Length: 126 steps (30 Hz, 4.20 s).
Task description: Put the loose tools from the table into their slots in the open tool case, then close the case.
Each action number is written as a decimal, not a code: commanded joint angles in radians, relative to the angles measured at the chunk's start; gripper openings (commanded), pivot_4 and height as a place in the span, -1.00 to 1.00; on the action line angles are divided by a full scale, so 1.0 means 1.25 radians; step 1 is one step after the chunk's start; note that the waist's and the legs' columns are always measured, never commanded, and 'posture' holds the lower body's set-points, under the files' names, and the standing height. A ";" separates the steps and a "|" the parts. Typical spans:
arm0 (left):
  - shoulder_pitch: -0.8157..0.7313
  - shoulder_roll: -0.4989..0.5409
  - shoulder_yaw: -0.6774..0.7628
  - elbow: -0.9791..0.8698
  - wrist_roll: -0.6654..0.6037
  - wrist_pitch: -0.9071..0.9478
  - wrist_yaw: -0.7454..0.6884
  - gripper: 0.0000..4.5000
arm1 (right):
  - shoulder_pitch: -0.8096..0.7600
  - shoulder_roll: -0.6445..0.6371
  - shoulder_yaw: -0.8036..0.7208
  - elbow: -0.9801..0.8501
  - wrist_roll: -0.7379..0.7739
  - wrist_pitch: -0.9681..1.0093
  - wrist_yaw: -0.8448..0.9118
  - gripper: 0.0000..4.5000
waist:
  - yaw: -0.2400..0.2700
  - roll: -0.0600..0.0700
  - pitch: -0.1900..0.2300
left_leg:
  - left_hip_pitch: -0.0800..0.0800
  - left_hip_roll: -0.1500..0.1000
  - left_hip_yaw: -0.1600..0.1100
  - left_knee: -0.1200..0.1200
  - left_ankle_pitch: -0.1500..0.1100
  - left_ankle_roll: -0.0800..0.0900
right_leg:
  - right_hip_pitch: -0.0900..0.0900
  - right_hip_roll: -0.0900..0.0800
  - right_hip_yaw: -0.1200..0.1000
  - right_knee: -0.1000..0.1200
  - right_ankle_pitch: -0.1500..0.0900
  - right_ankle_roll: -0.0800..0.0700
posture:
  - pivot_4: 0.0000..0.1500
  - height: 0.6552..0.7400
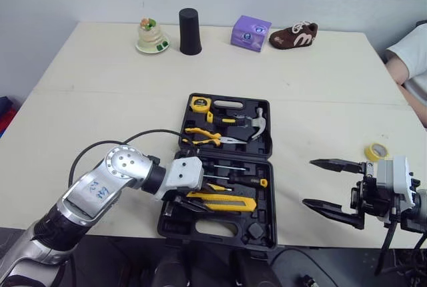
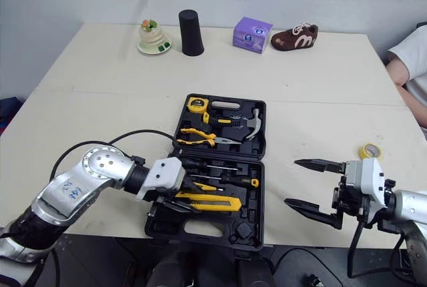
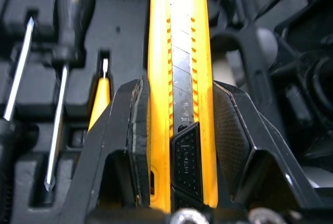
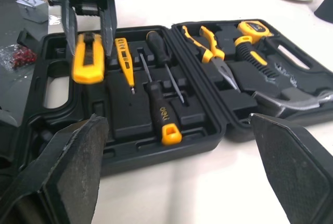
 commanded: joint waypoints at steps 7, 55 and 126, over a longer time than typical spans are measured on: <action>0.009 -0.011 -0.014 -0.041 0.018 0.016 -0.001 -0.45 | 0.040 0.012 -0.045 -0.037 0.015 -0.030 -0.003 1.00 | 0.001 0.000 0.000 | 0.001 0.001 0.000 0.001 0.000 0.000 | 0.000 0.000 0.001 0.002 0.000 0.000 | 1.00 1.00; 0.112 -0.149 0.031 0.071 0.071 -0.241 -0.016 -0.98 | 0.013 0.042 0.013 0.028 -0.036 -0.079 0.003 1.00 | 0.000 0.000 0.000 | 0.002 0.001 0.001 0.003 0.001 0.001 | 0.000 0.001 0.003 0.006 0.000 0.001 | 1.00 1.00; 0.526 -0.223 0.908 0.245 -0.091 -0.312 0.552 0.98 | 0.076 0.210 -0.367 0.589 -0.139 -0.333 -0.535 1.00 | -0.023 0.005 -0.012 | 0.011 -0.001 0.003 -0.005 -0.015 0.004 | 0.013 -0.011 -0.004 -0.011 0.000 -0.001 | 1.00 1.00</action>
